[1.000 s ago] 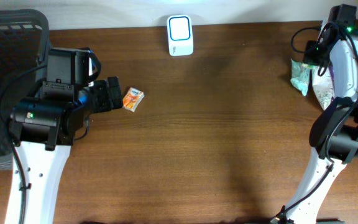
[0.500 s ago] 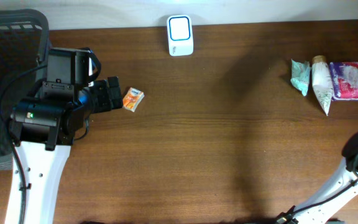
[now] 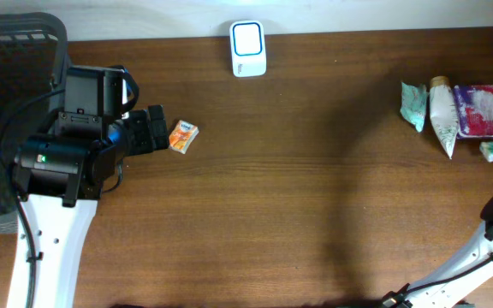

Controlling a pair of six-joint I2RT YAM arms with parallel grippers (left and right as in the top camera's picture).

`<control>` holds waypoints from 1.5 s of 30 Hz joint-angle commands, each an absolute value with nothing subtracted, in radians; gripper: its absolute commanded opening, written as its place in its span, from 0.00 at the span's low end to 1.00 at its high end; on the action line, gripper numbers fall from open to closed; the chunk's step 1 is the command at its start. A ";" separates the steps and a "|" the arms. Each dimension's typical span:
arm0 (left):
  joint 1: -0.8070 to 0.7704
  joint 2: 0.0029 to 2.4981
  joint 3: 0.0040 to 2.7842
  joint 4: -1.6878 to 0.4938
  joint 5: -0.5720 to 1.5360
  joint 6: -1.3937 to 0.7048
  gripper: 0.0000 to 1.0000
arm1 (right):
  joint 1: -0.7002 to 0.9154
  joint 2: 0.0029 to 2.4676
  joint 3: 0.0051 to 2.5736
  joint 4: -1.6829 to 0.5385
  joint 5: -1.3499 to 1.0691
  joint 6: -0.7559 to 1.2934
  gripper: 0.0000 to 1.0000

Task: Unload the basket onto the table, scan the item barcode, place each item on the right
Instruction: 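Carry the teal pack right and release it at the table's right edge, then reach the right gripper to the orange tissue pack and grasp it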

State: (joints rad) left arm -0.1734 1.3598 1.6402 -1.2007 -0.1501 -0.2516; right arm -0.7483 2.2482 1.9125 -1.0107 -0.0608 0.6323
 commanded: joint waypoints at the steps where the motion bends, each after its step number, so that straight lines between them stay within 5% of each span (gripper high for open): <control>1: -0.169 1.358 1.648 -1.200 -0.154 -0.257 0.99 | -0.719 2.221 1.905 -1.005 -0.109 0.641 0.38; 2: -0.169 1.358 1.648 -1.200 -0.154 -0.257 0.99 | -0.707 2.221 1.905 -1.007 -0.109 0.639 0.80; 3: -0.169 1.358 1.648 -1.200 -0.154 -0.257 0.99 | -0.704 2.220 1.906 -1.012 -0.110 0.616 0.99; 12: -0.169 1.358 1.648 -1.200 -0.154 -0.257 0.99 | -0.655 2.216 2.288 -1.340 -0.113 0.469 0.99; 16: -0.169 1.358 1.648 -1.200 -0.154 -0.257 0.99 | -0.476 2.217 2.374 -1.403 -0.436 0.213 0.95; 23: -0.169 1.358 1.648 -1.200 -0.154 -0.257 0.99 | 0.025 2.251 2.371 -1.354 -0.460 0.218 0.85; 32: -0.169 1.358 1.648 -1.200 -0.154 -0.257 0.99 | 0.470 2.437 2.371 -1.066 -0.455 0.669 0.85; 35: -0.169 1.358 1.648 -1.200 -0.154 -0.257 0.99 | 0.576 2.502 2.371 -1.018 -0.404 0.887 0.74; 37: -0.169 1.358 1.648 -1.200 -0.154 -0.257 0.99 | 0.612 2.532 2.371 -0.974 -0.403 0.928 0.61; 45: -0.169 1.358 1.648 -1.200 -0.154 -0.257 0.99 | 0.644 2.614 2.371 -0.847 -0.346 1.056 0.53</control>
State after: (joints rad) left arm -0.1734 1.3598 1.6402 -1.2011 -0.1501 -0.2516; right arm 0.6437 2.5881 2.3581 -0.8589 -0.3725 1.0321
